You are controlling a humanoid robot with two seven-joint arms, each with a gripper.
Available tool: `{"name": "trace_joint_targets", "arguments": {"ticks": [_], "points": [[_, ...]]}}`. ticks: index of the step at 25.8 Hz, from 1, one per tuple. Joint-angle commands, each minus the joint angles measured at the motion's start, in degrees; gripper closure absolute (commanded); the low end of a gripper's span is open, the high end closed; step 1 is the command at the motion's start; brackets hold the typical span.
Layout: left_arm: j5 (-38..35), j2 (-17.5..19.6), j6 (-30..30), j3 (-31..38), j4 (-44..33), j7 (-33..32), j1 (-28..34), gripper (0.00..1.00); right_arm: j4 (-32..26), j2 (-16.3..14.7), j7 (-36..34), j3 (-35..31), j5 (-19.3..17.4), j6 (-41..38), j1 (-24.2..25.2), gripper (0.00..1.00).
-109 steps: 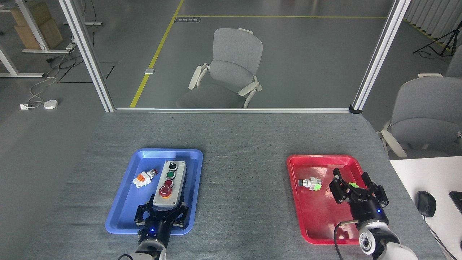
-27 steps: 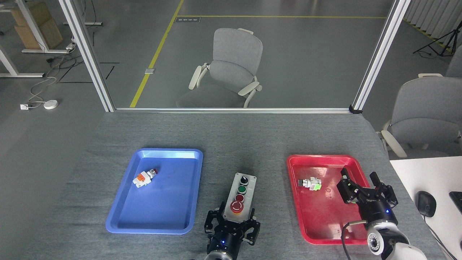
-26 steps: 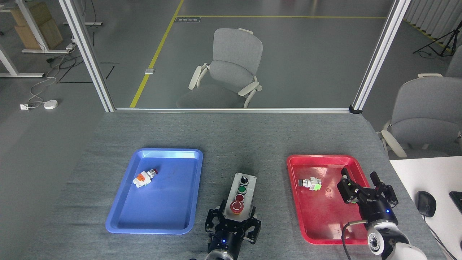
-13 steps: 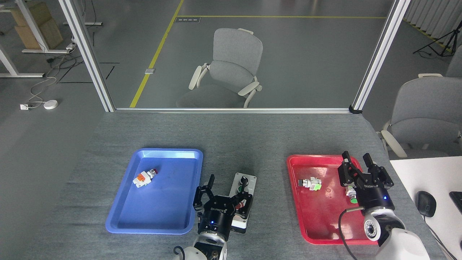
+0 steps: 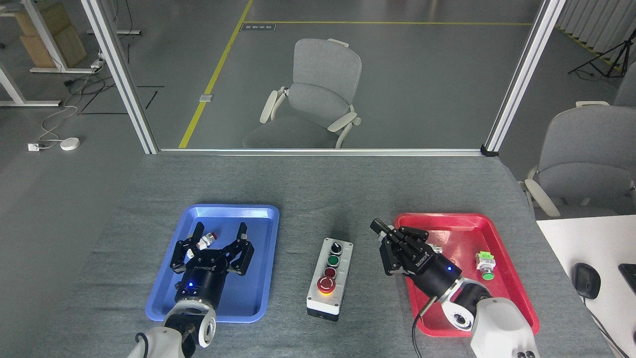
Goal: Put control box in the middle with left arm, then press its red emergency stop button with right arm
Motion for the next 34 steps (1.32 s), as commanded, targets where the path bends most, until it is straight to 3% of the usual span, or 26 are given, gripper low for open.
{"name": "trace_joint_targets", "arguments": {"ticks": [1,8,18,32,33,34], "points": [[-0.3,3.3,-7.1,7.7,-0.4,-2.1,2.2,0.01,2.7,2.3,2.8,3.9,0.8,-1.4,-0.4,1.0],[0.0,8.5,-12.0,10.4,0.4,-2.1,3.8,0.0,8.3,5.4,3.7,6.9,0.9,-1.1,-0.4,1.0],[0.2,7.5,-13.7,13.2,4.9,-1.8,4.8,0.0,12.6,7.5,5.3,7.9,0.9,-0.4,-0.4,1.0],[0.8,5.4,-14.4,16.9,2.4,-2.3,8.2,0.0,14.9,7.7,8.2,8.7,0.3,1.3,-0.4,1.0],[0.8,5.3,-14.4,17.0,2.4,-2.2,8.2,0.0,14.6,7.7,8.2,8.5,0.2,2.4,-0.4,0.96],[0.8,5.2,-14.4,17.2,2.4,-2.2,8.2,0.0,14.2,7.6,8.0,8.3,-0.1,3.8,-0.6,0.75]]}}
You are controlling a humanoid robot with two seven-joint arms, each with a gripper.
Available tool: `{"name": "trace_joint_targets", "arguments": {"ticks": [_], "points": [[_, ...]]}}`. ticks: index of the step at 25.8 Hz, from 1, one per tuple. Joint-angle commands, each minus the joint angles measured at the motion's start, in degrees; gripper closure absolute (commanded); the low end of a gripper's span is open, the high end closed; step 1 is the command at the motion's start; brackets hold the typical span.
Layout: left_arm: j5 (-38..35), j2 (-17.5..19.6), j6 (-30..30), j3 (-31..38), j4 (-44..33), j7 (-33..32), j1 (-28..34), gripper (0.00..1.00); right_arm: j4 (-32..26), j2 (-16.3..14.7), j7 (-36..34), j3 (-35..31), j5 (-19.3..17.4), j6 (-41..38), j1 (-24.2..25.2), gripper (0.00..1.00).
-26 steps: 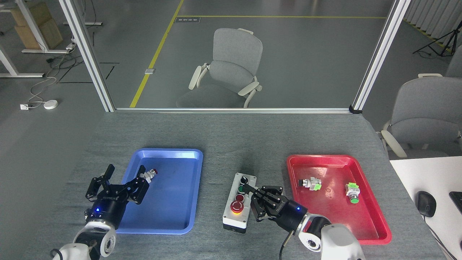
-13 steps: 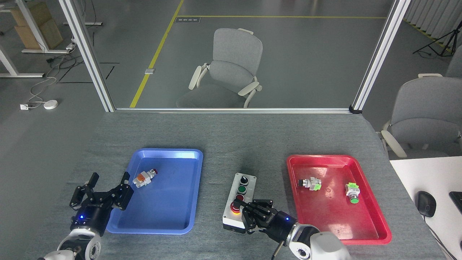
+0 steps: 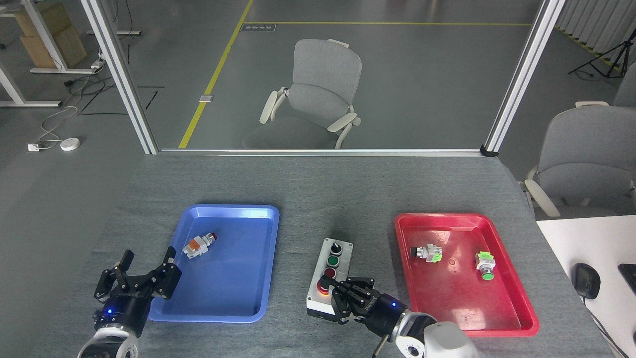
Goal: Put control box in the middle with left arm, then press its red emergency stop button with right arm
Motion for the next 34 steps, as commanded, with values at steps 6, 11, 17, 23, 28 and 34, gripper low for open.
{"name": "trace_joint_targets", "arguments": {"ticks": [6,11,17,23,28,34], "points": [[0.1,-0.8,0.0,1.1,0.0,0.1,0.2,0.0,-8.3,-0.5,4.3,-9.8,-8.0,12.2,-1.3,0.01],[0.1,-0.8,0.0,1.1,0.0,0.1,0.2,0.0,-9.4,-3.5,4.3,-17.9,-8.0,13.3,-2.3,0.01],[0.1,-0.9,0.6,1.1,0.0,0.9,0.2,0.0,-9.6,-4.8,2.1,-23.2,-6.6,32.2,-0.1,0.01],[-0.4,-0.4,-1.9,0.8,-0.1,0.9,0.4,0.0,-12.0,-4.4,-1.4,-25.0,3.2,36.3,5.9,0.01],[-1.1,-0.4,-5.4,0.8,0.1,1.2,0.3,0.0,-14.3,-5.1,-1.1,-25.8,3.1,35.4,6.1,0.0],[-2.9,-1.0,-5.9,-0.9,0.0,1.3,-0.8,0.0,-14.7,-5.5,-1.7,-26.7,3.2,34.7,6.1,0.0]]}}
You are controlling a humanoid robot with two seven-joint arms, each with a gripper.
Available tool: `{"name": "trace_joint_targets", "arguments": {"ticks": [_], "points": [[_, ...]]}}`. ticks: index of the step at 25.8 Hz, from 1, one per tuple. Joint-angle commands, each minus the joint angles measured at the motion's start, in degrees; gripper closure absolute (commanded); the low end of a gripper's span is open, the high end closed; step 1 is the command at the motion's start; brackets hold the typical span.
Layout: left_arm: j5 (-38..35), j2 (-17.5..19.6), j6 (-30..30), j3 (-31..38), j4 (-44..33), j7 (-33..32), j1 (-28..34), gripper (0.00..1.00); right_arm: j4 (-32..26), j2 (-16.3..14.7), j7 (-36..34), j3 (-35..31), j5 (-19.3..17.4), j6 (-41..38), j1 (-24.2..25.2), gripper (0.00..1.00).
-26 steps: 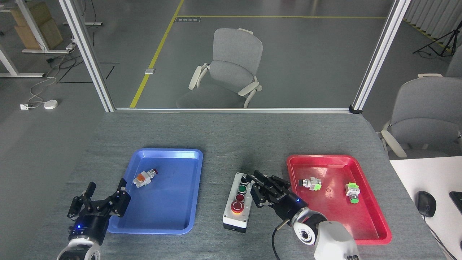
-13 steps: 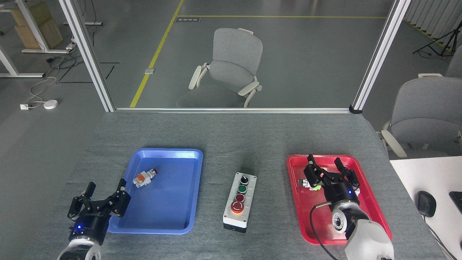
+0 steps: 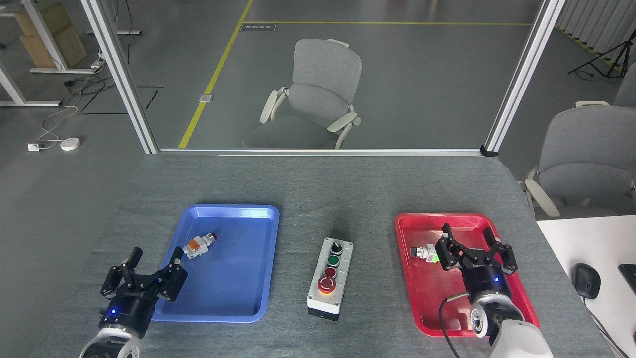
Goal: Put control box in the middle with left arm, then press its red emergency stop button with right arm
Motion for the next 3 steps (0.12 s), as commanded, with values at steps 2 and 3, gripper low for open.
{"name": "trace_joint_targets", "arguments": {"ticks": [2,3], "points": [[-1.6,-1.0,-0.2,-2.5,0.0,-0.1,-1.7,0.0,-0.5,-0.6,-0.1,-0.2,0.0,-0.3,0.0,0.0],[-1.9,-1.3,-0.2,-2.9,0.2,-0.1,-2.2,0.0,-0.5,-0.6,-0.1,-0.2,0.1,-0.3,0.0,0.0]]}}
